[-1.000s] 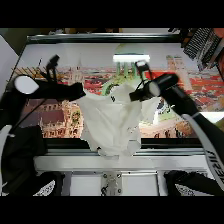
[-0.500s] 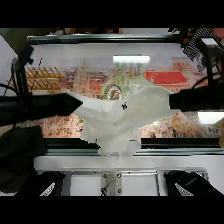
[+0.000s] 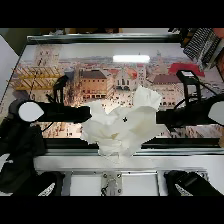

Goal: Fold the clothes and pants, and hang the long-sleeved shirts on hangers.

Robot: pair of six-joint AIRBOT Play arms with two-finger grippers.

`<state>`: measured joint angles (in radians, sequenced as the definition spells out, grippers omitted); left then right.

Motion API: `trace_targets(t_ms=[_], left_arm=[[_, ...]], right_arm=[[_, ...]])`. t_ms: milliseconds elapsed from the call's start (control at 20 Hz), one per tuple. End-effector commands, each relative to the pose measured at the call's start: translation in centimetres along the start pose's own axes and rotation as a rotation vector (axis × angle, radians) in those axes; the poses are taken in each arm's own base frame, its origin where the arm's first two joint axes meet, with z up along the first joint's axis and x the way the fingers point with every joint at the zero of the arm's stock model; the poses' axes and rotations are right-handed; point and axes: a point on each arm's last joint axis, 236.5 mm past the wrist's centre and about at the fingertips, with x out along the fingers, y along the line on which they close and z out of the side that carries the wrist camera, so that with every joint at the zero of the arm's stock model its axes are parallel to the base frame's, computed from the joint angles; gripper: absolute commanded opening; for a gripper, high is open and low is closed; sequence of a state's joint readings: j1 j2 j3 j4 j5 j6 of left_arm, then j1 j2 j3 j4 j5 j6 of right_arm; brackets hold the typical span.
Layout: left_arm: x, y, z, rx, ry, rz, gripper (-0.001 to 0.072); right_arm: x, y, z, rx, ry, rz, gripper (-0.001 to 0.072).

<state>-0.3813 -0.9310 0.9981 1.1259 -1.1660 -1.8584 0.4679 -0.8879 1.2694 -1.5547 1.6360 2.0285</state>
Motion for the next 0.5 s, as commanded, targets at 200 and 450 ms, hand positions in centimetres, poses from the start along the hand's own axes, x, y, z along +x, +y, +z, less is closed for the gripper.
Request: trace_targets(t_ms=[200,450], left_arm=[[2.7,1.4,-0.8,0.003,0.075,0.047,0.0023],[2.3,1.9,0.0,0.05,0.057,0.056,0.0704]], right_arm=[[1.3,0.6,-0.3,-0.002,0.042,0.01,0.0016],[1.2,1.6,-0.9,-0.016,0.066,0.053,0.0015]])
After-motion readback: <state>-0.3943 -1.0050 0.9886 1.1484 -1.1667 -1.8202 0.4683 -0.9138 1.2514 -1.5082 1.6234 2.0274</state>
